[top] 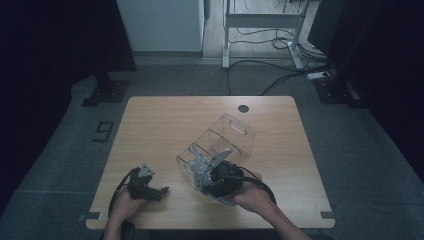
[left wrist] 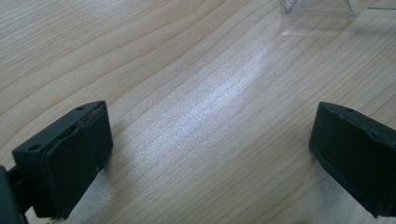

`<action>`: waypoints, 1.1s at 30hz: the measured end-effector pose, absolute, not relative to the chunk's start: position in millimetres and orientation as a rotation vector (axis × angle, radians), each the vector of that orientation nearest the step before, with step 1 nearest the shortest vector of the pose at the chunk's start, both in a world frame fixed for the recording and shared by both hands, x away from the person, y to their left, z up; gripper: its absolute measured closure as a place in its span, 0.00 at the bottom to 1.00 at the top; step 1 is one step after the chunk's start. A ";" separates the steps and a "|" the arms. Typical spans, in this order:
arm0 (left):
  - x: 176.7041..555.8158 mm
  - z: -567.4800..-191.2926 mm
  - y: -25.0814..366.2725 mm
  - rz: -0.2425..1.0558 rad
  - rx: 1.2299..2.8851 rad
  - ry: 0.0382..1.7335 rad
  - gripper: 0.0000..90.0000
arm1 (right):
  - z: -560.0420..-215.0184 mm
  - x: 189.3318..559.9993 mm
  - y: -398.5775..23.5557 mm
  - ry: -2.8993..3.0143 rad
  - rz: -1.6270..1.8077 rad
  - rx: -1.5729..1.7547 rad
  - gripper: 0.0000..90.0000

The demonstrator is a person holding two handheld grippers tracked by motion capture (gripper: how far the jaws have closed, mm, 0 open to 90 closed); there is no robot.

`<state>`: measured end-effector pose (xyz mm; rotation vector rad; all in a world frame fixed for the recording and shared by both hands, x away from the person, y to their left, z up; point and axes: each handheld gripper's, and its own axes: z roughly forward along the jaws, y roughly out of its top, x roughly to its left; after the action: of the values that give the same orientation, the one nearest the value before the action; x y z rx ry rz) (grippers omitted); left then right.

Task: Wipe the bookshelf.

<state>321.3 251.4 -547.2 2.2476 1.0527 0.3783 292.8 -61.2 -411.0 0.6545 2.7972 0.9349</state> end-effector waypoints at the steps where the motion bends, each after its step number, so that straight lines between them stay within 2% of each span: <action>1: 321.3 -547.2 251.4 0.378 2.248 1.053 0.00 | -413.0 292.2 -62.5 2.799 0.942 0.667 0.61; 13: 321.3 -547.2 251.3 0.378 2.246 1.054 0.00 | -448.1 291.9 -72.0 2.812 0.938 0.709 0.63; 33: 321.2 -547.3 251.4 0.378 2.246 1.055 0.00 | -480.8 289.3 -70.5 2.804 0.908 0.719 0.64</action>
<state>321.2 251.4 -547.3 2.2456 1.0547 0.3781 289.3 -70.5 -480.8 0.7187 2.8036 0.9078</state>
